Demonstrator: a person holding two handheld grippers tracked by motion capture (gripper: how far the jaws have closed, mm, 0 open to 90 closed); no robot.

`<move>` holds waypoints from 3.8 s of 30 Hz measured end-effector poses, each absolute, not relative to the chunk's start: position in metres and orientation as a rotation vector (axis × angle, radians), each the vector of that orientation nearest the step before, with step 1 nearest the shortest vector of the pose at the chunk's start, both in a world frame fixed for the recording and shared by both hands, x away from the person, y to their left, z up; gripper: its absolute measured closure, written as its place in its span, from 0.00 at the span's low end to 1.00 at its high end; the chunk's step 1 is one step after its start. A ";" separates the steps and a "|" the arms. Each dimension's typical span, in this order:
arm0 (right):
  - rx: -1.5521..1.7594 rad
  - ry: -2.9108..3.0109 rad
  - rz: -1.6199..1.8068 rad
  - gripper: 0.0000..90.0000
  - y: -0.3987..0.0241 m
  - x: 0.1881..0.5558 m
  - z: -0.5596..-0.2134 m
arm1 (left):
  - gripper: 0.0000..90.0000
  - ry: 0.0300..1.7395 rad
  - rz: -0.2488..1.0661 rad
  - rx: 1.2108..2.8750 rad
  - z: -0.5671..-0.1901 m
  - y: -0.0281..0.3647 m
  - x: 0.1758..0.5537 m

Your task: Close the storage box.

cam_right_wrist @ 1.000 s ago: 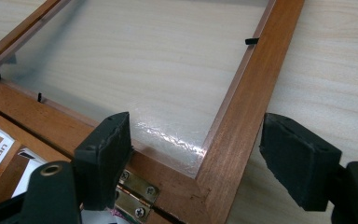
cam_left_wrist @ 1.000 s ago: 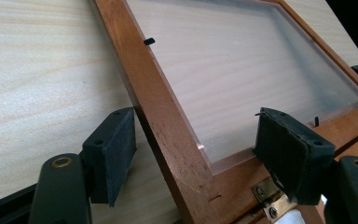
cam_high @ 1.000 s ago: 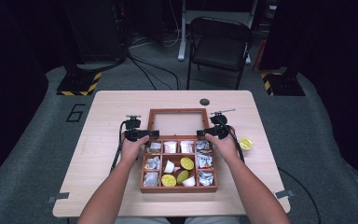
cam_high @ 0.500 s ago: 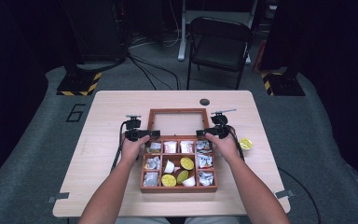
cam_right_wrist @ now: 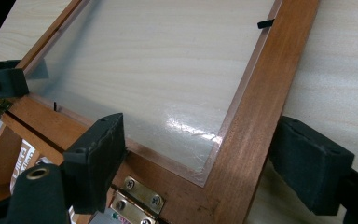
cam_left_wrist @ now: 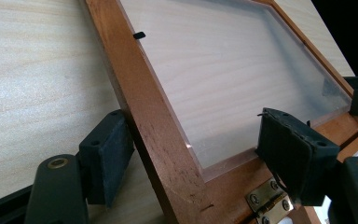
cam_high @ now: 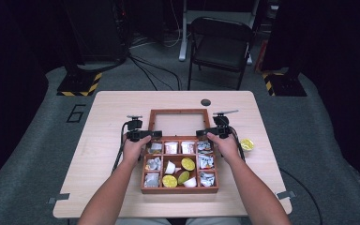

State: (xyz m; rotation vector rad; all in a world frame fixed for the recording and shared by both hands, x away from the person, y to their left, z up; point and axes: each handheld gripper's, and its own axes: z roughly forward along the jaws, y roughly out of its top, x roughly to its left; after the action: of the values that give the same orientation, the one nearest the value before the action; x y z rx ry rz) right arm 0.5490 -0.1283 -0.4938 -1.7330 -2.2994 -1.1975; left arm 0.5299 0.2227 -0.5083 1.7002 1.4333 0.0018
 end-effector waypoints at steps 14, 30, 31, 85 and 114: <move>-1.704 -2.459 -1.252 0.31 -0.126 0.536 -0.471 | 0.39 1.385 0.099 1.704 -0.490 0.227 0.521; -1.622 -2.535 -1.469 0.37 -0.135 0.502 -0.415 | 0.39 1.261 0.225 1.677 -0.432 0.227 0.491; -1.608 -2.543 -1.491 0.37 -0.135 0.499 -0.409 | 0.39 1.252 0.229 1.660 -0.428 0.227 0.488; -1.314 -2.728 -1.595 0.59 -0.163 0.331 -0.420 | 0.47 0.983 0.323 1.829 -0.433 0.244 0.317; -1.255 -2.750 -1.452 0.60 -0.162 0.319 -0.459 | 0.48 0.991 0.286 1.931 -0.467 0.240 0.296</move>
State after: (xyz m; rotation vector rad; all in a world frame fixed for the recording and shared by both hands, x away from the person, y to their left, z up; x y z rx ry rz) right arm 0.3186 -0.1624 -0.4587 -1.2551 -2.7498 -1.4518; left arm 0.2962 0.2398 -0.4672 1.9311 0.9914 0.2856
